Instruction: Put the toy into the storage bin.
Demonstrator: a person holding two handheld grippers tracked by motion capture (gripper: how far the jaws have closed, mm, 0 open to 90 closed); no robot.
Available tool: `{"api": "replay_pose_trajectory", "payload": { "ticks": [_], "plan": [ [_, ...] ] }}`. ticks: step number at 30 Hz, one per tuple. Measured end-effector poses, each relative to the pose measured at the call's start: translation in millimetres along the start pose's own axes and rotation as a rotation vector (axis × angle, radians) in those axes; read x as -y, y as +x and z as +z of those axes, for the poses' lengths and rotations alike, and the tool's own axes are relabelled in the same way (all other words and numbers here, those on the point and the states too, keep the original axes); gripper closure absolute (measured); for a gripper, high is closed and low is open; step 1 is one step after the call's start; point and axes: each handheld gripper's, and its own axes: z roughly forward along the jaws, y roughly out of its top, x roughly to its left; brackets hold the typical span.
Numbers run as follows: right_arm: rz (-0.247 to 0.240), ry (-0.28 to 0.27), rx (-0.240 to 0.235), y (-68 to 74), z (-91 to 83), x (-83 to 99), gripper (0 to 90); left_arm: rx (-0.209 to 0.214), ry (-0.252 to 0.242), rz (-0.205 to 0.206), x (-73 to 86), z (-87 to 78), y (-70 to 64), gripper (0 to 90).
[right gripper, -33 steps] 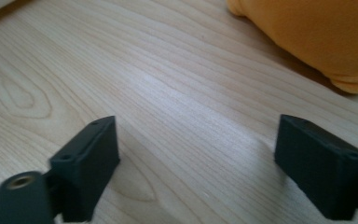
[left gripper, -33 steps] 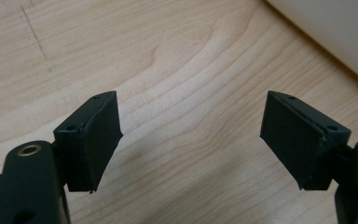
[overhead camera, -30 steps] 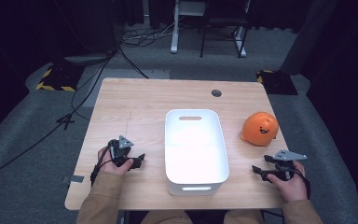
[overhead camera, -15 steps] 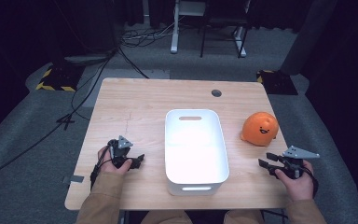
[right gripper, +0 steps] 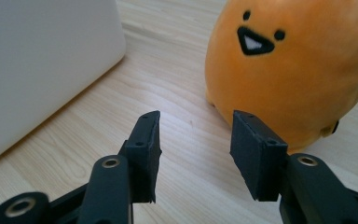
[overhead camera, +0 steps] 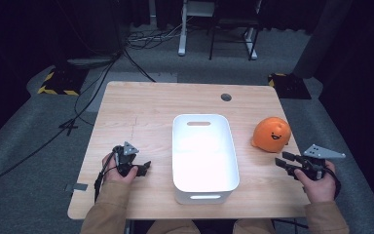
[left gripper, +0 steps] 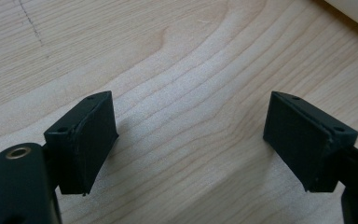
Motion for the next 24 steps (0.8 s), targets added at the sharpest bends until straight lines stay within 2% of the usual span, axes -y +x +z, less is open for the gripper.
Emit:
{"api": "replay_pose_trajectory", "payload": {
  "ticks": [1, 10, 11, 14, 15, 17, 22, 24],
  "plan": [
    [0.000, -0.015, 0.003, -0.5, -1.0, -4.3, 53.9, 0.000, 0.000, 0.000, 0.0, 0.0, 0.0, 17.6],
    [-0.018, -0.035, 0.005, -5.1, -4.5, -23.6, 54.7, 0.002, 0.000, -0.001, 0.0, 0.0, 0.0, 17.6],
    [-0.033, -0.036, 0.008, -6.7, -4.9, -25.7, 54.8, 0.000, 0.000, 0.000, 0.0, 0.0, 0.1, 17.5],
    [-0.032, -0.044, 0.008, -8.1, -5.5, -32.3, 54.9, 0.000, 0.000, 0.000, 0.0, 0.0, 0.1, 17.5],
    [-0.051, -0.034, 0.011, -11.0, -6.7, -37.2, 55.0, 0.000, 0.000, 0.000, 0.0, 0.0, 0.1, 17.6],
    [-0.057, -0.037, 0.019, -13.8, -8.3, -42.5, 55.2, 0.002, 0.000, -0.001, 0.0, 0.0, 0.0, 17.6],
    [-0.056, -0.047, 0.027, -21.8, -11.6, -51.7, 55.5, 0.000, 0.000, 0.000, 0.0, 0.0, 0.1, 17.6],
    [-0.037, -0.055, 0.028, -26.7, -13.0, -57.9, 55.6, 0.000, 0.000, -0.001, 0.0, 0.0, 0.0, 17.6]
  ]
}}
